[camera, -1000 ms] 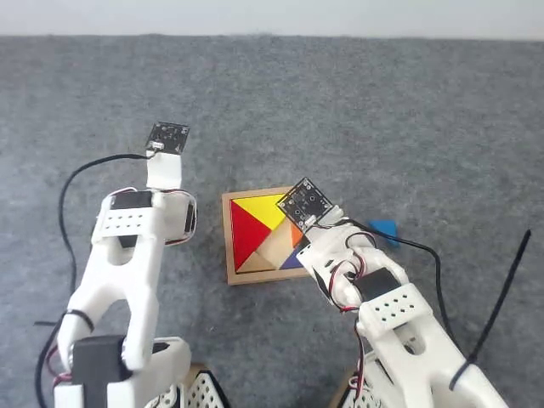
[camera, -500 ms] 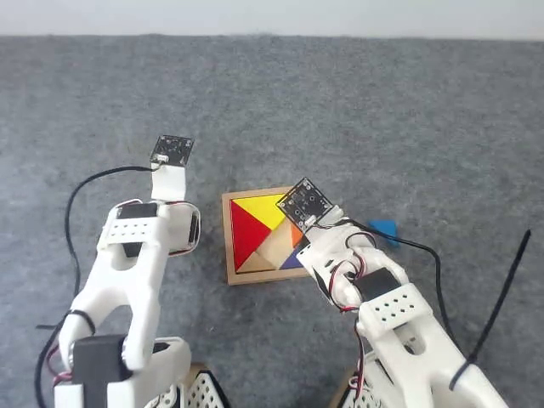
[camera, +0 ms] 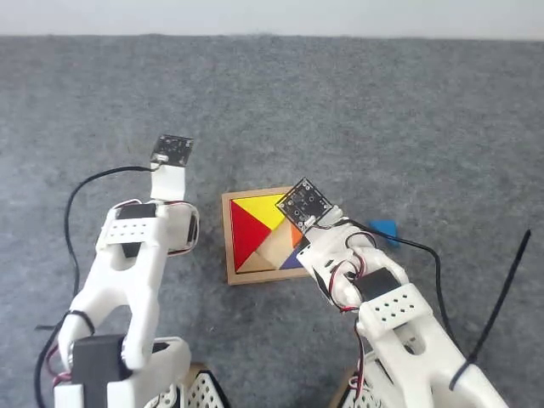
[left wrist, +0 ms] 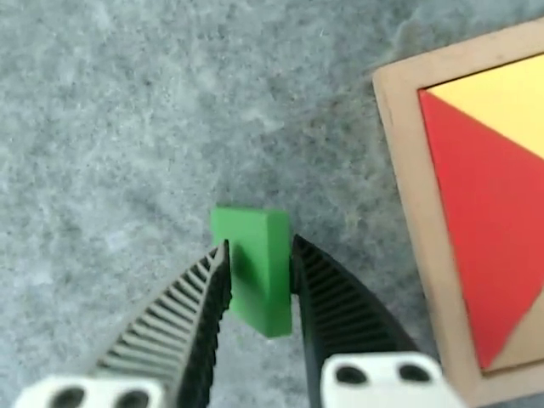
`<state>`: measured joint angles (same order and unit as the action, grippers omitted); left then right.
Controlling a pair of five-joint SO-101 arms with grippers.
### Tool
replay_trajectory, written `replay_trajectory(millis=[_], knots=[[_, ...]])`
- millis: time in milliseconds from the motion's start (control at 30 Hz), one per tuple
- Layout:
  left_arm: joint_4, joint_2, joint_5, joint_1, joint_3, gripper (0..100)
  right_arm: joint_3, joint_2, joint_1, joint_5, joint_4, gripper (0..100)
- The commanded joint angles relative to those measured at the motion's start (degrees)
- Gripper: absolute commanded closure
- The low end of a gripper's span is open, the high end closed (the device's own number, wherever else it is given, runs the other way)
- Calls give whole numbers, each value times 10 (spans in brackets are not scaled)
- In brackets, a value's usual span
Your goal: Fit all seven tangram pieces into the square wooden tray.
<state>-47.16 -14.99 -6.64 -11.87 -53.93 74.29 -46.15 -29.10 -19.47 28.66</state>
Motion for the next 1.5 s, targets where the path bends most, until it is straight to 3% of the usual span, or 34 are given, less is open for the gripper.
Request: replay_trajectory(millis=[0,500,667,867,1033,1133,1267,1467], knots=[[12,-22,-4,-16,5,891,-11,0,1,-7,-10,989],[12,-22,-3,-16,3,896,-22,-1,-4,-8,-10,989],[12,-22,-4,-12,0,992,-22,-1,-4,-8,-10,989],[-17,-32,0,-5,22,988,-22,-1,-4,-8,-10,989],[-161,-82,54,64,135,988,-33,-22,1,-5,21,989],[-201,-97,98,139,200,988,-34,-76,11,6,68,989],[-171,-84,119,251,216,988,-23,-167,58,45,98,987],[-93,57,142,310,220,988,-5,-242,124,118,102,987]])
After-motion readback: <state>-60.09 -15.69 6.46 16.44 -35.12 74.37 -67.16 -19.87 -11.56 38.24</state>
